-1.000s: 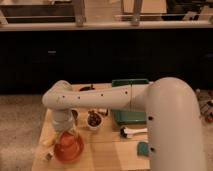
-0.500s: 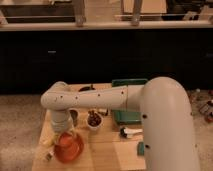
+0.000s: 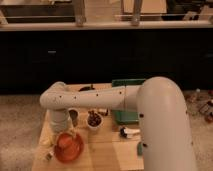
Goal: Place apple in red bowl
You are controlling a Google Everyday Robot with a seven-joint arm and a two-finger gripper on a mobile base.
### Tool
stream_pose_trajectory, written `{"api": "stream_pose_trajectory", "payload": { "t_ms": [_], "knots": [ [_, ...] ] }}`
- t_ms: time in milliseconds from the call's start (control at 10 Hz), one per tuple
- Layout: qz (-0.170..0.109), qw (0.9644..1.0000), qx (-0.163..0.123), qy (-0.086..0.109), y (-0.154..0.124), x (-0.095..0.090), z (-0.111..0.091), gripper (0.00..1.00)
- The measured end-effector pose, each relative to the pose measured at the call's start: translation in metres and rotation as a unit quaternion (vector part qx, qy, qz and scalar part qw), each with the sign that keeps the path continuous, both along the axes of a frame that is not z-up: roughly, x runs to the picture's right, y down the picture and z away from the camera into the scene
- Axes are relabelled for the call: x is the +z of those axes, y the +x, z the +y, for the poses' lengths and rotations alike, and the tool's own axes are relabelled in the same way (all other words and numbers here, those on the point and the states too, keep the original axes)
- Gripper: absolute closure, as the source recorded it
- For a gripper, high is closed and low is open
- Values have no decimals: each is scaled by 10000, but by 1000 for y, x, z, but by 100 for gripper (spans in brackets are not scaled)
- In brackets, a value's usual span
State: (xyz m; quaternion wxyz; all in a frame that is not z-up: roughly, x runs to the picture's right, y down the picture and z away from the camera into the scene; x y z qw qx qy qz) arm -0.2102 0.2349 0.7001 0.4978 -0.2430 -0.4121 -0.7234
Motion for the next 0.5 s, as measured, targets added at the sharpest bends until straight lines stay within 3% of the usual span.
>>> {"api": "stream_pose_trajectory", "payload": {
  "t_ms": [500],
  "knots": [
    [-98,9999,-39,-22,0,1,-1,20]
  ]
}}
